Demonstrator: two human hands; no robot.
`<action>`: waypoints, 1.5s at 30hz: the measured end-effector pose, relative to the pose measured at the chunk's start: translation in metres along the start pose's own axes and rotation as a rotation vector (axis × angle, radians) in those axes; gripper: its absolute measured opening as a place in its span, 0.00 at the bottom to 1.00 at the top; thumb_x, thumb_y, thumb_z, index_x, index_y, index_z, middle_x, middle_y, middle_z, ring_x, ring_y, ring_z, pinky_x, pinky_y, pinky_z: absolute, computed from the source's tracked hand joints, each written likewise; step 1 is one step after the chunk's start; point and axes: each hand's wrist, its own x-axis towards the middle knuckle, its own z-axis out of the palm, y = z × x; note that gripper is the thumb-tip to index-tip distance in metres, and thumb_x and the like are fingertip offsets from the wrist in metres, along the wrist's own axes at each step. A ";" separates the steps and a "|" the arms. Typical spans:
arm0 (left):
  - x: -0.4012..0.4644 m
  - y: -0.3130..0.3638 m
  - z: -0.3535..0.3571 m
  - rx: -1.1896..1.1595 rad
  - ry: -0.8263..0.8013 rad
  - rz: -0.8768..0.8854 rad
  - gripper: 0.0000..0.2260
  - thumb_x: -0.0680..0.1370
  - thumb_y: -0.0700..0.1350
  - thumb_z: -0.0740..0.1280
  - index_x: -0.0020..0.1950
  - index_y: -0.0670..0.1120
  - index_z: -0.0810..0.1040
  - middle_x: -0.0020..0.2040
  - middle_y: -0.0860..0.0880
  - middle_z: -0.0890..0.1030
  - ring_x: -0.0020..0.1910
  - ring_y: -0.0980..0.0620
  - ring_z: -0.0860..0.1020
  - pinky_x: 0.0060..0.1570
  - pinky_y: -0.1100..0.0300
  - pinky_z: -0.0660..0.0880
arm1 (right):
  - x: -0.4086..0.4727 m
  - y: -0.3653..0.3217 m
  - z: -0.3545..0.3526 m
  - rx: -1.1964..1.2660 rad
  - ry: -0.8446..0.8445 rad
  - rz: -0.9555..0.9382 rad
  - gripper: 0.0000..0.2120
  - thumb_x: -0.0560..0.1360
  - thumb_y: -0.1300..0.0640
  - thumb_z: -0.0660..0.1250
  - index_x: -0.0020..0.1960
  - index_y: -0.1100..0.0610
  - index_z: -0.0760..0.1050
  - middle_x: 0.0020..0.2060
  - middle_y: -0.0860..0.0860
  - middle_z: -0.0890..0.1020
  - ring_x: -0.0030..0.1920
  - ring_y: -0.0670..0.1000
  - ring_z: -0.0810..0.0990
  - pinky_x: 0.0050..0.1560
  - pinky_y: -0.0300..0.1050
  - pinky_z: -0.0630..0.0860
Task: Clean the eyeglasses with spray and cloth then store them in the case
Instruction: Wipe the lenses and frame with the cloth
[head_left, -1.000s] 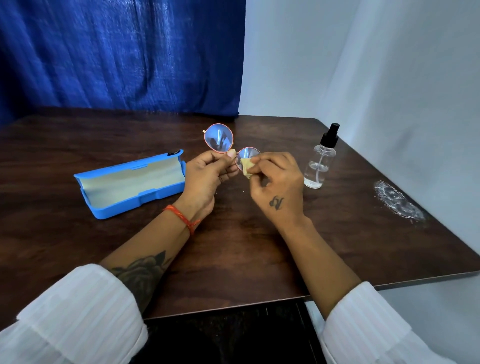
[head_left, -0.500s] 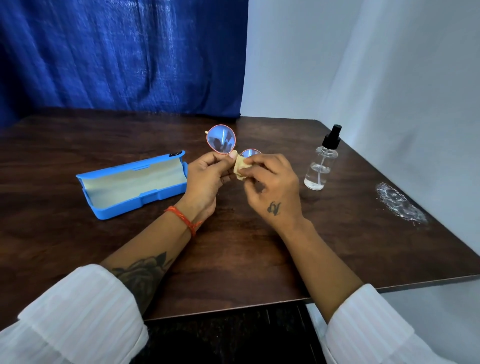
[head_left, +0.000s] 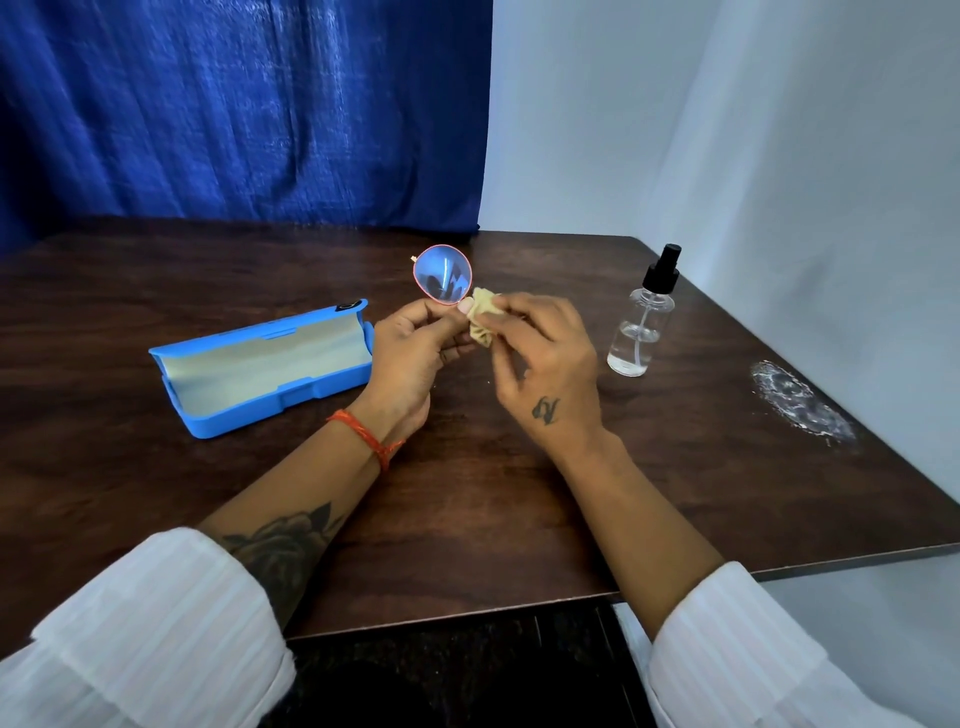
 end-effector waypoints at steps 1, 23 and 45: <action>0.000 0.000 0.000 0.001 0.000 0.003 0.06 0.74 0.38 0.67 0.38 0.44 0.79 0.35 0.52 0.83 0.36 0.57 0.80 0.38 0.64 0.77 | 0.000 0.000 0.000 0.015 -0.020 -0.014 0.11 0.65 0.71 0.69 0.45 0.63 0.82 0.45 0.57 0.82 0.46 0.56 0.78 0.54 0.37 0.70; 0.000 -0.003 -0.001 0.075 0.002 0.041 0.04 0.74 0.39 0.68 0.39 0.43 0.79 0.35 0.48 0.81 0.34 0.55 0.79 0.39 0.63 0.78 | 0.000 0.002 -0.006 0.036 -0.050 0.006 0.07 0.61 0.71 0.68 0.34 0.61 0.81 0.38 0.53 0.83 0.41 0.55 0.79 0.45 0.38 0.73; 0.002 -0.002 -0.001 0.325 -0.033 0.150 0.07 0.73 0.35 0.67 0.40 0.47 0.80 0.35 0.48 0.81 0.36 0.59 0.78 0.38 0.65 0.74 | 0.033 0.003 0.013 0.071 -0.089 -0.096 0.16 0.62 0.73 0.65 0.45 0.61 0.84 0.44 0.55 0.83 0.47 0.54 0.77 0.54 0.32 0.68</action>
